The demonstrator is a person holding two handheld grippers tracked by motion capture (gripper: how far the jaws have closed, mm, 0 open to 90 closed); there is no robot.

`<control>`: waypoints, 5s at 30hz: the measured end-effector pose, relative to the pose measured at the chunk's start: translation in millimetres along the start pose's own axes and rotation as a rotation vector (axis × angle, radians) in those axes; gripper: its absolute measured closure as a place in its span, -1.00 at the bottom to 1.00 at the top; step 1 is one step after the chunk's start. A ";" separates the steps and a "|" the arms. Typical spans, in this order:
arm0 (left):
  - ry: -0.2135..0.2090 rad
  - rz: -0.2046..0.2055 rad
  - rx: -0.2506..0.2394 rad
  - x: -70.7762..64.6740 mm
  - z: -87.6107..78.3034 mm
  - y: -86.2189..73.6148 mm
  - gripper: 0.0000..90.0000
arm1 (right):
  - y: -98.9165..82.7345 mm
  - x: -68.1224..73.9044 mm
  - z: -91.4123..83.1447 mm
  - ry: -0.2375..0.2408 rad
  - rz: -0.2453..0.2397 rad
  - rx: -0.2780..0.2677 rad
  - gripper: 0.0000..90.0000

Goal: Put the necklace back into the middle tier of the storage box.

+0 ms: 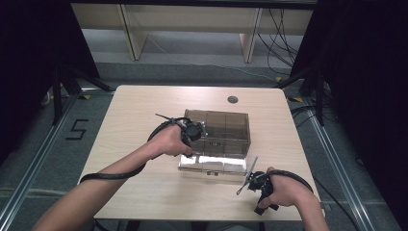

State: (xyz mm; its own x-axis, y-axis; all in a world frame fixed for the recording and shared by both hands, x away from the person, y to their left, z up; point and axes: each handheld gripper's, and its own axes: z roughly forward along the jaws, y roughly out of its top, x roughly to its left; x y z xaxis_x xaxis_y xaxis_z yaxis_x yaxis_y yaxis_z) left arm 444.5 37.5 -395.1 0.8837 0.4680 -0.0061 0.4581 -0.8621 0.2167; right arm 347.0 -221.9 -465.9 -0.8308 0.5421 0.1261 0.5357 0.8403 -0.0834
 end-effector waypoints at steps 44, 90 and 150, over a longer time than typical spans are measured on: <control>0.010 0.003 0.055 0.1 30.2 3.4 0.97 | 0.3 -0.5 2.2 0.010 -0.021 -0.001 -0.07; 0.019 0.021 0.026 -4.6 24.9 4.5 0.73 | 0.9 1.8 2.0 0.009 -0.002 0.007 -0.07; 0.097 -0.199 -0.141 14.5 25.6 -183.6 0.33 | 0.9 3.0 3.5 0.008 0.013 0.025 -0.08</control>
State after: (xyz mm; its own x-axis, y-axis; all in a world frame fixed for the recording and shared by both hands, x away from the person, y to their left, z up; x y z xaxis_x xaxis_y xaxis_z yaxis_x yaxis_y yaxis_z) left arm 375.7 197.7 -460.0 0.7609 0.6482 0.0302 0.5983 -0.7188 0.3542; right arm 344.5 -219.5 -469.1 -0.8227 0.5527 0.1330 0.5420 0.8332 -0.1095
